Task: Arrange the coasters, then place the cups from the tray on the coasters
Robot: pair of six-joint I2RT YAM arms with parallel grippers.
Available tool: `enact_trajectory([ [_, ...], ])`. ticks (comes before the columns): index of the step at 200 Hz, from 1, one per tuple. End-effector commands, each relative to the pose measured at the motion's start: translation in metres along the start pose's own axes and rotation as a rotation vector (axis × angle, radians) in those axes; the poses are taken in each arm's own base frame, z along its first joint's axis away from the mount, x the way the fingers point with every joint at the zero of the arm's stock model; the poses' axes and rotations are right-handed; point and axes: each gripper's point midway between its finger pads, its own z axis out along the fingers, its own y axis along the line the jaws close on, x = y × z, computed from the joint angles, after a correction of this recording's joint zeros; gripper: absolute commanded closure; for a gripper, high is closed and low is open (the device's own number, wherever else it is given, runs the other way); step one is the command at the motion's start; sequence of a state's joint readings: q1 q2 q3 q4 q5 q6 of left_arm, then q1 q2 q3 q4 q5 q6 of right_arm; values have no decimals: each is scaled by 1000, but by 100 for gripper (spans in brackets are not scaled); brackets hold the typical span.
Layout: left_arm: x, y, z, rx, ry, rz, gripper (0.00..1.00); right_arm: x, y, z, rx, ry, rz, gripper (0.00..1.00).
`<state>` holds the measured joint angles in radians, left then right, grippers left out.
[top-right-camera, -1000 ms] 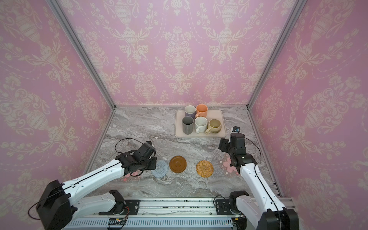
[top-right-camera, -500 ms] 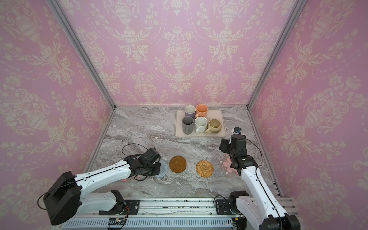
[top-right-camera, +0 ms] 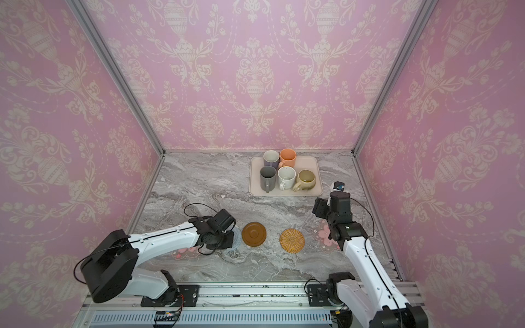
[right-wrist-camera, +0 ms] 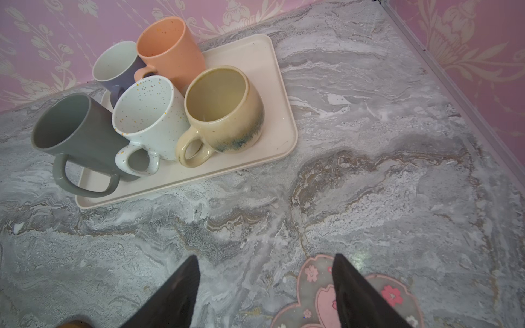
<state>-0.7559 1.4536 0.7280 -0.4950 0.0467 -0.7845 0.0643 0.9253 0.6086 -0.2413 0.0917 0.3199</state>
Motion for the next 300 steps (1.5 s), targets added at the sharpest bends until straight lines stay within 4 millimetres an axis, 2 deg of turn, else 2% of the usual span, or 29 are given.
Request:
enact_trajectory([
  [1, 6, 33, 18, -140, 51, -39, 100, 9, 3, 4, -15, 29, 21, 25],
  [5, 6, 35, 20, -144, 58, -44, 100, 10, 2, 5, -12, 31, 21, 25],
  [9, -5, 27, 17, -125, 40, -48, 100, 10, 2, 5, -11, 33, 22, 25],
  [29, -15, 29, 19, -158, 44, -41, 100, 11, 2, 5, -6, 44, 23, 24],
  [72, -44, 57, 25, -244, 69, -72, 100, 13, 0, 7, 8, 54, 23, 23],
  [96, -70, 61, 28, -240, 38, -79, 100, 16, -2, 9, 15, 60, 28, 23],
  [133, -109, 47, 42, -197, 38, -55, 100, 17, -1, 14, 16, 74, 43, 23],
  [165, -146, 43, 54, -195, 8, -70, 100, 15, 0, 17, 18, 83, 43, 23],
  [214, -207, 56, 64, -116, -55, -203, 100, 13, 3, 21, 11, 99, 43, 23],
  [231, -223, 56, 69, -94, -78, -223, 100, 14, 4, 23, 12, 107, 50, 23],
  [300, -279, 33, 89, -1, -162, -213, 100, 21, 12, 34, -18, 165, 87, 23],
])
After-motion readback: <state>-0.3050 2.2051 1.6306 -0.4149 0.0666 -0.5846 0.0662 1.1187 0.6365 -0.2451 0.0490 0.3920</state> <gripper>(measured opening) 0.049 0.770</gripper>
